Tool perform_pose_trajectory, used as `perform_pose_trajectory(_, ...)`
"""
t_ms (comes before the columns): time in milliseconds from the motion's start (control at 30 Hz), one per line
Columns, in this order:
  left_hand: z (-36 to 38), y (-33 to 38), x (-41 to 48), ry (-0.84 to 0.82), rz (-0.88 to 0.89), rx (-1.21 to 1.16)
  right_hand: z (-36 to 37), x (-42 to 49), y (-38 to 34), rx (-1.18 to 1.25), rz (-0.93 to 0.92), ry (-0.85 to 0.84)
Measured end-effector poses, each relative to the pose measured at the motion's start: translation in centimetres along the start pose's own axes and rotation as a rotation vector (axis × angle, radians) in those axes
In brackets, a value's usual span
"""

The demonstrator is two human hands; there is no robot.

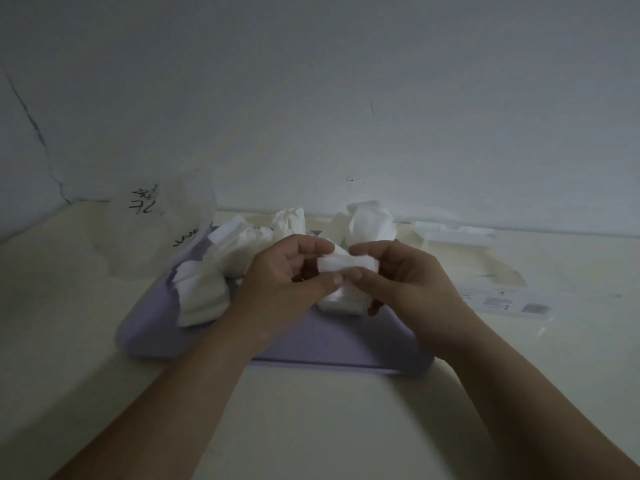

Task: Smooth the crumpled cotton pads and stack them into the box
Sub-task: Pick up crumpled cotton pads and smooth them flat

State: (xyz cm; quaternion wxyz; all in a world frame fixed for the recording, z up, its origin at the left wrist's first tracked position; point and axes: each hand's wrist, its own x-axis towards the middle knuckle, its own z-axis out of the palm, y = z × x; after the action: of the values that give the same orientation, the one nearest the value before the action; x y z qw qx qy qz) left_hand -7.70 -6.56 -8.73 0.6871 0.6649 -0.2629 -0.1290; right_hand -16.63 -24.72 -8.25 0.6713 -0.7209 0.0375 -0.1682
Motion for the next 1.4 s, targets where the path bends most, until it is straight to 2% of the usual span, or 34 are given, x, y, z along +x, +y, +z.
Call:
perform_pose_trajectory(167,0.0,0.1,-0.2,0.074,-0.016,-0.057,0.0,0.0,0.2,0.235,0.081,0.049)
perform_pose_trajectory(467,1.0,-0.1,-0.5,0.092,0.0,0.007,0.7,-0.4,0.5,0.269,0.062,-0.04)
perform_pose_trajectory(600,0.9,0.0,-0.5,0.036,-0.047,-0.108,1.1,-0.4,0.6,0.258,0.06,0.049)
perform_pose_trajectory(733,0.9,-0.1,-0.7,-0.06,-0.035,-0.034,1.3,-0.5,0.4,0.288,0.103,0.088)
perform_pose_trajectory(867,0.8,-0.1,-0.6,-0.059,-0.035,-0.057,0.9,-0.5,-0.1,0.285,0.151,0.15)
perform_pose_trajectory(1033,1.1,0.0,-0.8,-0.031,-0.033,0.004,1.1,-0.7,-0.1,0.269,0.143,0.128)
perform_pose_trajectory(1267,1.4,-0.5,-0.6,0.065,-0.068,-0.066,1.2,-0.7,-0.5,0.31,0.122,0.19)
perform_pose_trajectory(1400,1.6,-0.6,-0.6,0.06,-0.051,-0.052,1.4,-0.8,-0.3,0.316,0.138,0.131)
